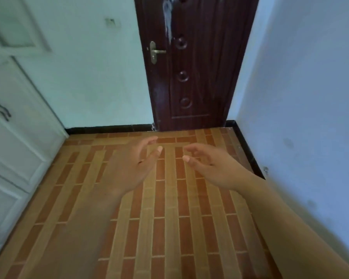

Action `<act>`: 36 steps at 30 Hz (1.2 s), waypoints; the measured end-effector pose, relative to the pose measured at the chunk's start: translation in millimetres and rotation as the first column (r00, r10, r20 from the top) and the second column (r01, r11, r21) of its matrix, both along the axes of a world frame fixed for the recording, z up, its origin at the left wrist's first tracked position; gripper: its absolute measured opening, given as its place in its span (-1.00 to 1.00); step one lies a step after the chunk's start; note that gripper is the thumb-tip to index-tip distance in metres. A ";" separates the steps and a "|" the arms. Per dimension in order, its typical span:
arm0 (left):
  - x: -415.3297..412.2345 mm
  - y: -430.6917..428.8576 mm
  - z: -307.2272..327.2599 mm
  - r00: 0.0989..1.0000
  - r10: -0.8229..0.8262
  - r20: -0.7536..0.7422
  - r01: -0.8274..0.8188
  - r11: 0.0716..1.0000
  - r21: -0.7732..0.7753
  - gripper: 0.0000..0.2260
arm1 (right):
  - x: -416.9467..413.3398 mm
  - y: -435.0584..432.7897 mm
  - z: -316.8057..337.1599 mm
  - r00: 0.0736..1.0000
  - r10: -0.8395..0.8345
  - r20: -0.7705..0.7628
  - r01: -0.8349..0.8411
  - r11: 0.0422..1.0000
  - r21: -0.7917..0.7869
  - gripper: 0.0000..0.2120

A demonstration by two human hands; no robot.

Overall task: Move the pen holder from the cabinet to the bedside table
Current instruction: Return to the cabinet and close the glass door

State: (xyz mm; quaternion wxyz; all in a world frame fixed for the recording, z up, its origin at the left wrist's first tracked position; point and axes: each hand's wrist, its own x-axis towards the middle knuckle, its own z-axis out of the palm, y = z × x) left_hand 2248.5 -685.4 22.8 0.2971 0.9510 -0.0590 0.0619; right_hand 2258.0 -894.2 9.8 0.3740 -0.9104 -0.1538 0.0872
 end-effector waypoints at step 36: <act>438.3 407.6 6.1 0.823 0.560 0.098 -0.564 0.825 0.020 -0.55 | 554.8 447.8 18.3 0.807 0.579 0.119 -0.591 0.794 0.143 -0.58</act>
